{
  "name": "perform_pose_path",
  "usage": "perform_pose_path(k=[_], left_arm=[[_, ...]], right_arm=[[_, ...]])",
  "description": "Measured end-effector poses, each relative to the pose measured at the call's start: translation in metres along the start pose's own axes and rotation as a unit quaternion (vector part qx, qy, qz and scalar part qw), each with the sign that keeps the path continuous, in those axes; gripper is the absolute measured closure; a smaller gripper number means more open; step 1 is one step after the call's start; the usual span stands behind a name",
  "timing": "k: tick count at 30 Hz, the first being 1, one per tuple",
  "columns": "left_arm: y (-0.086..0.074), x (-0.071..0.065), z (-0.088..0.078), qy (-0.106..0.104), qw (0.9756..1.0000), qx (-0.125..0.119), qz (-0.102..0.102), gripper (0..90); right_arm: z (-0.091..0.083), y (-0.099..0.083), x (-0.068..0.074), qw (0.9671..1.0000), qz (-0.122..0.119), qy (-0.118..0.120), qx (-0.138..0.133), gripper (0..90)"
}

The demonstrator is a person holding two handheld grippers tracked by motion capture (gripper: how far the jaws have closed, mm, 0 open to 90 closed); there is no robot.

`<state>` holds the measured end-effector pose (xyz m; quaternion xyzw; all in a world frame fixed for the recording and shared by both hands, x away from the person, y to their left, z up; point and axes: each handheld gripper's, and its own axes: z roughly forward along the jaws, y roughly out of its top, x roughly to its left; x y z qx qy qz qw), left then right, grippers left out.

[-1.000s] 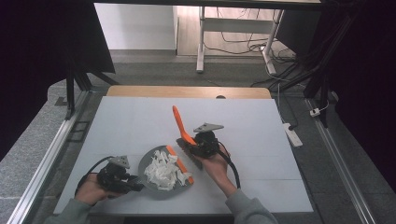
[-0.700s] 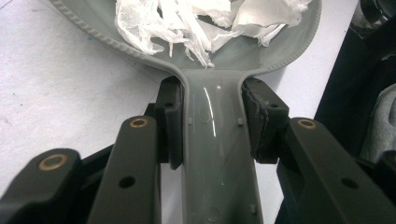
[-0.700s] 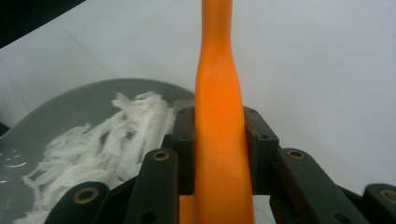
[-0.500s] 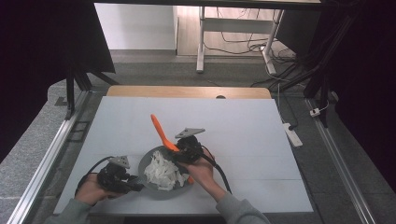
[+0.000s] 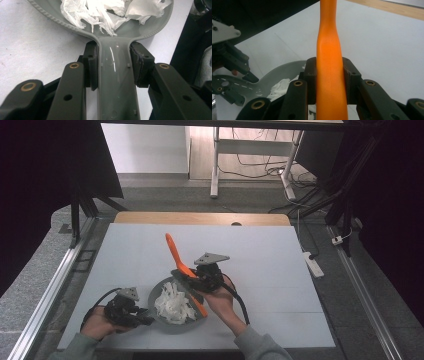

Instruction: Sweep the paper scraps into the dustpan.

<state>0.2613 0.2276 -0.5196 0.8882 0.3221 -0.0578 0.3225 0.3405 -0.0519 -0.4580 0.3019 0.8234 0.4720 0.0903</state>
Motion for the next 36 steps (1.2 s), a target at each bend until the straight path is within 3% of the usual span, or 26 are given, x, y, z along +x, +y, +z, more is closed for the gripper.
perform_pose_path(k=[18,27,36], left_arm=[[-0.004,0.0,0.001,0.002,0.9997,-0.023,-0.004,61.6],[-0.004,0.001,-0.003,0.014,0.9989,-0.042,-0.014,61.6],[-0.005,0.003,-0.008,0.031,0.9961,-0.074,-0.036,61.6]], right_arm=[[-0.023,-0.003,-0.023,0.9995,0.023,-0.014,-0.017,69.7],[-0.037,-0.006,-0.032,0.9993,0.016,-0.016,-0.031,69.7],[-0.057,-0.011,-0.043,0.9989,0.007,-0.009,-0.045,69.7]])
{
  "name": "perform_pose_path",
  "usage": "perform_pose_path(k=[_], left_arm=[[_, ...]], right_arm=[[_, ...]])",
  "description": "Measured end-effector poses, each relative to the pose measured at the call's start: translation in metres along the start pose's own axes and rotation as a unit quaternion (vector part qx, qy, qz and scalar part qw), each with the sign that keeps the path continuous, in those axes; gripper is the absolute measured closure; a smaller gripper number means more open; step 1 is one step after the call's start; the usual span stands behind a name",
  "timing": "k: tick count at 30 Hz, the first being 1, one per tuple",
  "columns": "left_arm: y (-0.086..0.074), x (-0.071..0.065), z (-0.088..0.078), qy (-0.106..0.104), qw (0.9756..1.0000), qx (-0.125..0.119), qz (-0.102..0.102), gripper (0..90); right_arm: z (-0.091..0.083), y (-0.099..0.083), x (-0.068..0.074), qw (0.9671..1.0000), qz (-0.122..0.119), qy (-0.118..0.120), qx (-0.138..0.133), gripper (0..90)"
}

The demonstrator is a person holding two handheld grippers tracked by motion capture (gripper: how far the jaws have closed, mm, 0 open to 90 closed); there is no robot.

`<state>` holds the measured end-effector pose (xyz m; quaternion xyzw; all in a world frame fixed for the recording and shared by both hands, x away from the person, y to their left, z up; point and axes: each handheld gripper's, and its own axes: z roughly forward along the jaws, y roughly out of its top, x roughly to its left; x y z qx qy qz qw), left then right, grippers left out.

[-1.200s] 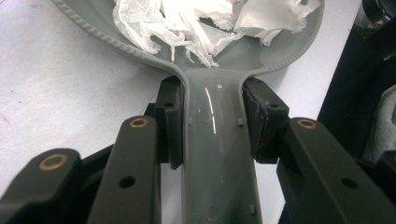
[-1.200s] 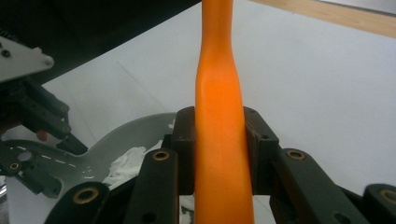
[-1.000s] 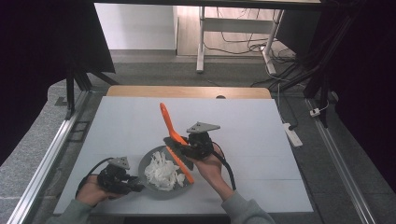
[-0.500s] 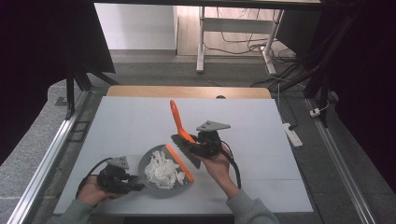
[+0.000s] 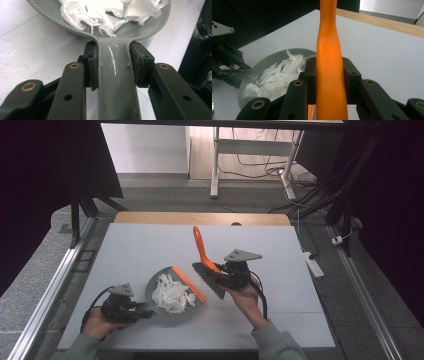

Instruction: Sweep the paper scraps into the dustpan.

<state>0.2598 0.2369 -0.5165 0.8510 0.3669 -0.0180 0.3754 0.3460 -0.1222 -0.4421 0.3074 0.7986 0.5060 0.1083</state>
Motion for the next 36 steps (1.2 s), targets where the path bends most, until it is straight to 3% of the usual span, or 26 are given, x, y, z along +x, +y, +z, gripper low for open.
perform_pose_path(k=[7,21,27,36], left_arm=[[0.0,0.0,-0.002,0.011,0.9994,-0.022,-0.025,61.6],[0.005,-0.003,-0.001,0.033,0.9968,-0.052,-0.05,61.6],[0.005,-0.005,-0.001,0.052,0.9945,-0.063,-0.067,61.5],[0.001,-0.005,-0.003,0.078,0.989,-0.083,-0.094,61.5]], right_arm=[[-0.015,-0.004,-0.011,0.9999,-0.007,0.004,-0.007,69.7],[-0.046,-0.011,-0.029,0.9995,0.017,-0.01,-0.026,69.7],[-0.061,-0.019,-0.037,0.9991,0.027,-0.014,-0.028,69.7],[-0.081,-0.03,-0.045,0.9993,0.024,0.004,-0.029,69.7]])
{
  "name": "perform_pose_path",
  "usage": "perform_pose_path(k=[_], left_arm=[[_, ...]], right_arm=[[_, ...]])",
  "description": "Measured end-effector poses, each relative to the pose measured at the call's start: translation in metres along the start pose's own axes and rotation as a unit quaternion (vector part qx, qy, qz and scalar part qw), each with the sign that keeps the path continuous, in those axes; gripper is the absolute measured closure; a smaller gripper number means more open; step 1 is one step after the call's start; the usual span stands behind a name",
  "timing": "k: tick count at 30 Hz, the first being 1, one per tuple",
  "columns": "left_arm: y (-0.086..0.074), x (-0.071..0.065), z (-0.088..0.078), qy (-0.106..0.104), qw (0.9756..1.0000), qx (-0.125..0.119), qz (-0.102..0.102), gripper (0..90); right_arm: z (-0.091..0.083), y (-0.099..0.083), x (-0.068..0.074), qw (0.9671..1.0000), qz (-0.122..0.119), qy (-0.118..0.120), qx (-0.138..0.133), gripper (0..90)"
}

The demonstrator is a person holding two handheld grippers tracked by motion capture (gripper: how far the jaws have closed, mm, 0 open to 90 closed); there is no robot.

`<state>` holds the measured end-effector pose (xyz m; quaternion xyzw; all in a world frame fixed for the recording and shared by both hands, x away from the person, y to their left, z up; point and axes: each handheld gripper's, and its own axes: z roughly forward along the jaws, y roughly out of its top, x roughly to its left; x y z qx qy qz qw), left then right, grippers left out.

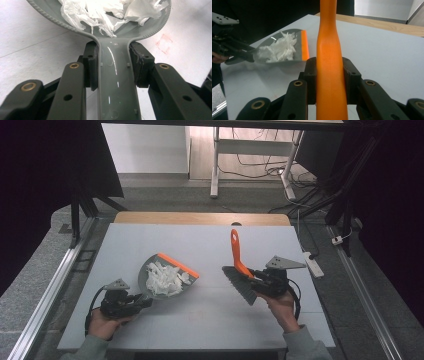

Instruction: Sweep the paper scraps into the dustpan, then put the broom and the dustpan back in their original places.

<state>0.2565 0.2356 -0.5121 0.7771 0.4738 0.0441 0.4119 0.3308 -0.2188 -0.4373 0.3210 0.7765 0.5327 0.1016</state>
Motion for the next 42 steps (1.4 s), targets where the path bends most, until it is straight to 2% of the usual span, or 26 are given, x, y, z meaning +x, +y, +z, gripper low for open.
perform_pose_path(k=[12,18,24,31,38,42], left_arm=[[-0.003,0.001,-0.001,0.02,0.9991,-0.018,-0.032,61.5],[-0.005,0.0,0.0,0.037,0.9978,-0.024,-0.05,61.5],[-0.006,0.0,0.003,0.059,0.9955,-0.035,-0.066,61.5],[-0.009,-0.001,0.004,0.084,0.992,-0.042,-0.085,61.5],[-0.01,0.003,0.005,0.106,0.9862,-0.056,-0.114,61.5],[-0.01,0.006,0.008,0.11,0.9832,-0.06,-0.133,61.5]], right_arm=[[-0.014,-0.012,-0.009,0.9998,0.016,0.003,0.014,69.7],[-0.014,-0.016,-0.014,0.9989,0.039,-0.002,0.027,69.7],[-0.015,-0.021,-0.018,0.9979,0.051,-0.011,0.038,69.7],[-0.016,-0.027,-0.02,0.9972,0.058,-0.014,0.045,69.6],[-0.013,-0.031,-0.022,0.9962,0.066,-0.017,0.055,69.6],[-0.013,-0.034,-0.025,0.9952,0.073,-0.022,0.061,69.7]])
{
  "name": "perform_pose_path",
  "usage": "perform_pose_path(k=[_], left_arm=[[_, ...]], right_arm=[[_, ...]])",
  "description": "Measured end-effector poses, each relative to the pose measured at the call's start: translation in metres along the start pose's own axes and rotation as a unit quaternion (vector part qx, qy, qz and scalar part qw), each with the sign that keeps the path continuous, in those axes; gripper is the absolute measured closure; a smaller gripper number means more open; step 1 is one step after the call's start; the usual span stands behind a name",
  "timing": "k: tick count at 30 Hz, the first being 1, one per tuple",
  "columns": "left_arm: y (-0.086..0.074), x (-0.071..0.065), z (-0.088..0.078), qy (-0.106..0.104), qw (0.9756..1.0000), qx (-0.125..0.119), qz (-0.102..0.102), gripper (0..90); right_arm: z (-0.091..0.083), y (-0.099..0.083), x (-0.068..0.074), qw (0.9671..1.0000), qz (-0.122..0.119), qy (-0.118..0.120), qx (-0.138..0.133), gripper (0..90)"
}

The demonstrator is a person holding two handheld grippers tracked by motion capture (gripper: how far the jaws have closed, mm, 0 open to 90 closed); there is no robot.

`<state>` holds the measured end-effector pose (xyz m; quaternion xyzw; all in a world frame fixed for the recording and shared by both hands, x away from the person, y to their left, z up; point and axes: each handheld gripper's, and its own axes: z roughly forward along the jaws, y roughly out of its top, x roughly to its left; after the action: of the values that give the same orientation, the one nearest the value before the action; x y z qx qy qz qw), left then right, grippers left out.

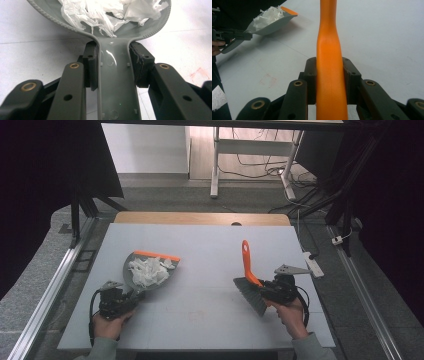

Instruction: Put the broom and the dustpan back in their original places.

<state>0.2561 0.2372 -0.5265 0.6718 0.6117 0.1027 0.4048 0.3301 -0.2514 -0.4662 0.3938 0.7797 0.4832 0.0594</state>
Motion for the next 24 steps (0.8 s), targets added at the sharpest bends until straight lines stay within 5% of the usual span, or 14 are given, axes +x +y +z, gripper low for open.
perform_pose_path(k=[11,24], left_arm=[[0.0,0.0,0.011,0.029,0.9993,0.003,-0.021,61.4],[-0.002,-0.004,0.021,0.04,0.9988,0.022,-0.017,61.3]], right_arm=[[-0.001,-0.009,-0.012,0.9995,0.026,-0.008,0.015,69.7],[0.008,-0.014,-0.035,0.9967,0.057,-0.033,0.047,69.4]])
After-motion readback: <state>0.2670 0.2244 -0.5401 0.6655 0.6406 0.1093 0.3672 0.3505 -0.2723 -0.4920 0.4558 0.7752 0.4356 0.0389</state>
